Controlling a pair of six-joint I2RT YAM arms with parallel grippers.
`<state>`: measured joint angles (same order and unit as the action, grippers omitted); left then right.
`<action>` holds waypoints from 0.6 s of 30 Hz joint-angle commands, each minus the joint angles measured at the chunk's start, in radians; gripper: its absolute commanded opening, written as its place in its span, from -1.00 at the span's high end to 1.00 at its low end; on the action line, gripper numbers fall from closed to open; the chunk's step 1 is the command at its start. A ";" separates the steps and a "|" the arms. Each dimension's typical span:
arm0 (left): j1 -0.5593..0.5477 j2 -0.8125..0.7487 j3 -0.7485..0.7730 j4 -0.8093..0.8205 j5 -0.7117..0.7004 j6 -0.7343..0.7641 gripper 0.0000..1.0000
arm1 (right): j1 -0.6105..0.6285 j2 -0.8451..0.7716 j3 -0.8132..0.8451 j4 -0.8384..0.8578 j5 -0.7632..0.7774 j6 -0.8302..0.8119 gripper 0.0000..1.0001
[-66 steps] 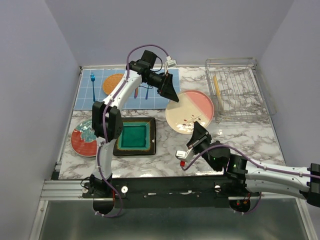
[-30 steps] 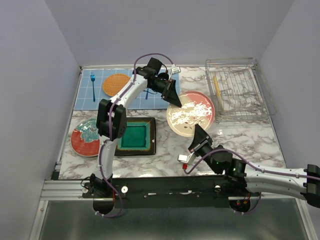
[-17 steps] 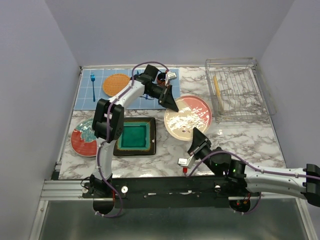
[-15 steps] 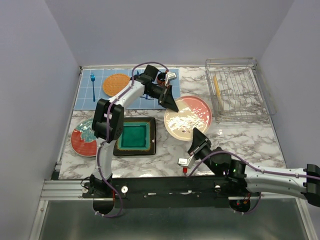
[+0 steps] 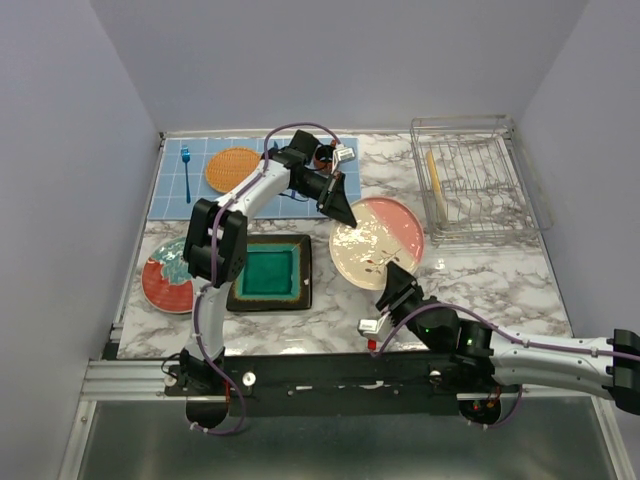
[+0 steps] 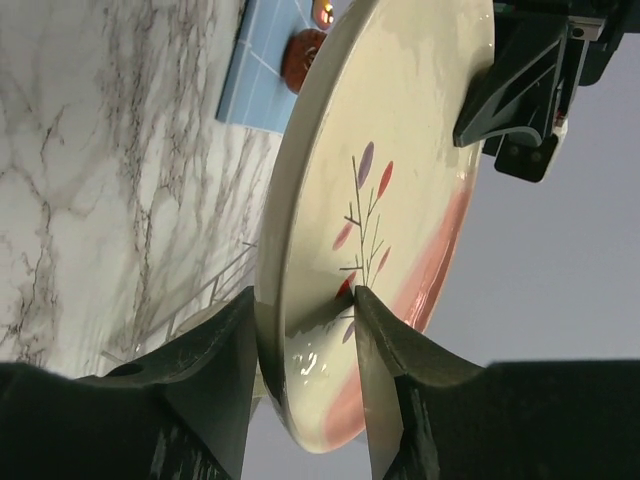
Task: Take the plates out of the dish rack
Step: Unload the plate from the dish rack.
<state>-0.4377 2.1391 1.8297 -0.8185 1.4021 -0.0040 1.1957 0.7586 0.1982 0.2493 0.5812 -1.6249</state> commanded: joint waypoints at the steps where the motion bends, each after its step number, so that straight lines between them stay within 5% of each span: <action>1: 0.016 -0.068 0.042 -0.111 0.247 0.061 1.00 | -0.001 0.021 -0.022 0.001 -0.046 0.043 0.03; 18: 0.030 0.070 0.115 -0.246 0.250 0.202 1.00 | -0.002 0.054 -0.028 -0.002 -0.076 0.063 -0.16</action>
<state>-0.4187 2.1597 1.8835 -0.9897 1.3804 0.1719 1.1957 0.8135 0.1932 0.2619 0.5320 -1.5890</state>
